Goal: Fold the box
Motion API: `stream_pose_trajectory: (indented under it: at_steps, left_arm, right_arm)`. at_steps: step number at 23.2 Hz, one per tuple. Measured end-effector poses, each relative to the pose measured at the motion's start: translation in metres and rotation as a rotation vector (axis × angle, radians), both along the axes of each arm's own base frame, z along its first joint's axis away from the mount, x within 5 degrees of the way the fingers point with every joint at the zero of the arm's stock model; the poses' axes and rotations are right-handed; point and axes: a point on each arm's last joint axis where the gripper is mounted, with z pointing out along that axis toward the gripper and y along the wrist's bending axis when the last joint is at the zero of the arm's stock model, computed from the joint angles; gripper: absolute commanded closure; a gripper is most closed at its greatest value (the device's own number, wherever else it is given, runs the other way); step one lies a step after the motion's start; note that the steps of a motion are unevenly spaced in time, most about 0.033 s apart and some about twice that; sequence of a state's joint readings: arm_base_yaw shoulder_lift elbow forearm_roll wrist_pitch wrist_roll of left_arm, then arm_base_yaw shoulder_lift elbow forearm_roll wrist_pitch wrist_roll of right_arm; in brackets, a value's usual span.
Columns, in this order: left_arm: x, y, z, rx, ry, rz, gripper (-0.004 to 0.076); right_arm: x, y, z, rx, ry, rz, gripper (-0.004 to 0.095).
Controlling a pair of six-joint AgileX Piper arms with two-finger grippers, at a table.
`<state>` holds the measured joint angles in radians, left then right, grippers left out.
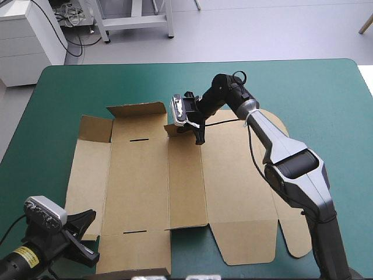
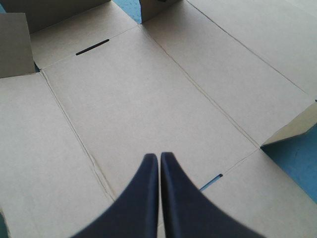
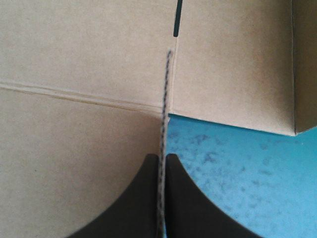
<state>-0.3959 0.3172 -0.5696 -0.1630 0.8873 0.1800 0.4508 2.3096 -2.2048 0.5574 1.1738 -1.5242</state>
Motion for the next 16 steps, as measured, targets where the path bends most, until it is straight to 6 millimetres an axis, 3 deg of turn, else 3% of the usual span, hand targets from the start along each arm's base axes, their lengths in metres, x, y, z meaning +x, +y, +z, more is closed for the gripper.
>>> stream_pose_trajectory:
  at_steps: [6, 10, 14, 16]
  left_arm:
    - [-0.0001, -0.0002, 0.0000, -0.003, 0.001, -0.001, 0.0731]
    - [-0.0001, -0.0002, 0.0000, -0.003, 0.001, -0.001, 0.0731]
    - [-0.0001, -0.0003, 0.0000, -0.003, 0.001, -0.001, 0.0731]
    - [-0.0002, -0.0003, 0.0001, -0.005, 0.002, -0.002, 0.0731]
  right_arm:
    - [0.0001, -0.0009, -0.0002, -0.011, -0.004, 0.000, 0.0869]
    - [0.0002, -0.0008, -0.0002, -0.011, -0.005, 0.001, 0.0641]
    - [0.0001, -0.0009, 0.0004, -0.011, -0.007, 0.001, 0.0348]
    - [0.0006, -0.0007, 0.0006, -0.007, -0.011, -0.003, 0.0338]
